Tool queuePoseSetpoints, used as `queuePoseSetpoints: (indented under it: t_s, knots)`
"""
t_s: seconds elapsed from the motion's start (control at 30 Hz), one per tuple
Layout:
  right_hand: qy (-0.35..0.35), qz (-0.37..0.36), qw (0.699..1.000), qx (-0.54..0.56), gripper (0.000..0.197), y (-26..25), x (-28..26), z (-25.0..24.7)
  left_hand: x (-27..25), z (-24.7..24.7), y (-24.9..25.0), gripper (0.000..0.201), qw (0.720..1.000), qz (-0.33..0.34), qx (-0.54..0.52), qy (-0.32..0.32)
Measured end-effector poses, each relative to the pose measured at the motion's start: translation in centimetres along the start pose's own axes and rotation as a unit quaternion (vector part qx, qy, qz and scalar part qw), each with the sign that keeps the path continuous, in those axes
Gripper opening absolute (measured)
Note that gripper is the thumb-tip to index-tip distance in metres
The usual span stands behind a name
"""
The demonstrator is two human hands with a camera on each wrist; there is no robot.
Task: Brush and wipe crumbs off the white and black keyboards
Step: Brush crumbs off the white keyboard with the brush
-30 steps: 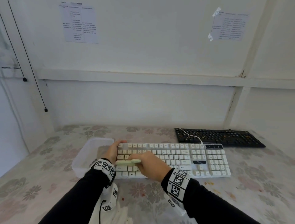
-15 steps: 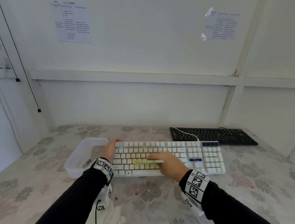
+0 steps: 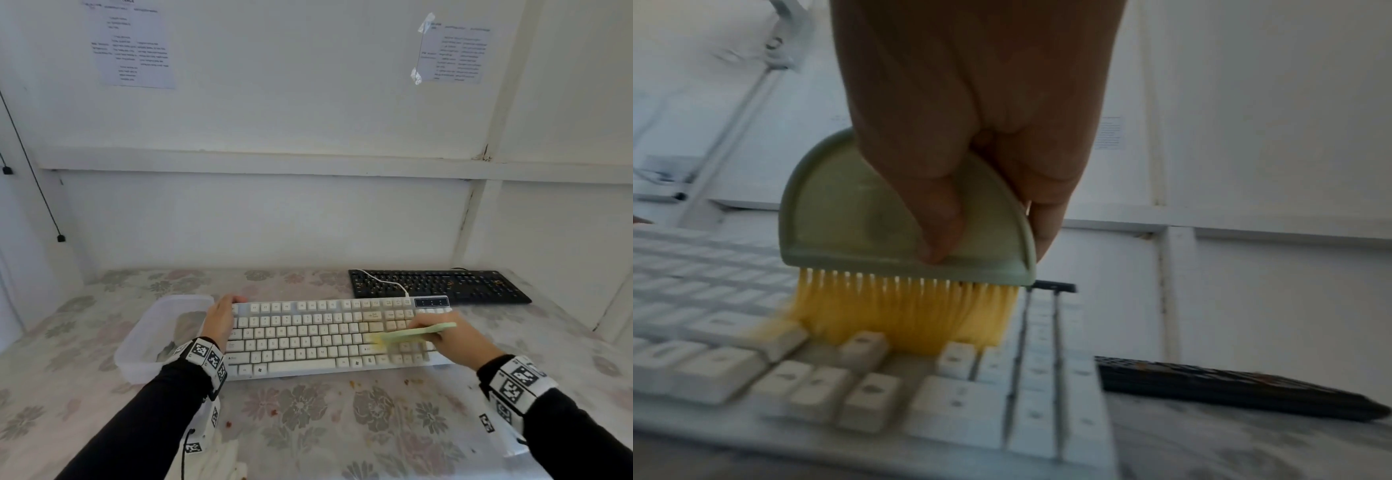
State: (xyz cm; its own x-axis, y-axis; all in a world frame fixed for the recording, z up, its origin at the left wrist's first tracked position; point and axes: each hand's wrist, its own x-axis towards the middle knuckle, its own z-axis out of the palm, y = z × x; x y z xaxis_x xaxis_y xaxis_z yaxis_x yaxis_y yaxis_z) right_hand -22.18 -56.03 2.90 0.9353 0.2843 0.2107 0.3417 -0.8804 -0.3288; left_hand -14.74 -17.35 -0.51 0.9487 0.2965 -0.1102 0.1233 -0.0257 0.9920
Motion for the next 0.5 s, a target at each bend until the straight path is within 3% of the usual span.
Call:
queuePoseSetpoints:
  t_s: [0.27,0.5]
  knots:
    - [0.000,0.116,0.992,-0.046,0.042,3.5,-1.2,-3.2,0.1,0.0,-0.2,0.036,1.000,0.015,0.015,0.008]
    - [0.011,0.185,0.973,-0.138,0.053,2.5,-0.5,-5.4,-0.1,-0.1,0.0,0.035,1.000,-0.010,-0.016,-0.014]
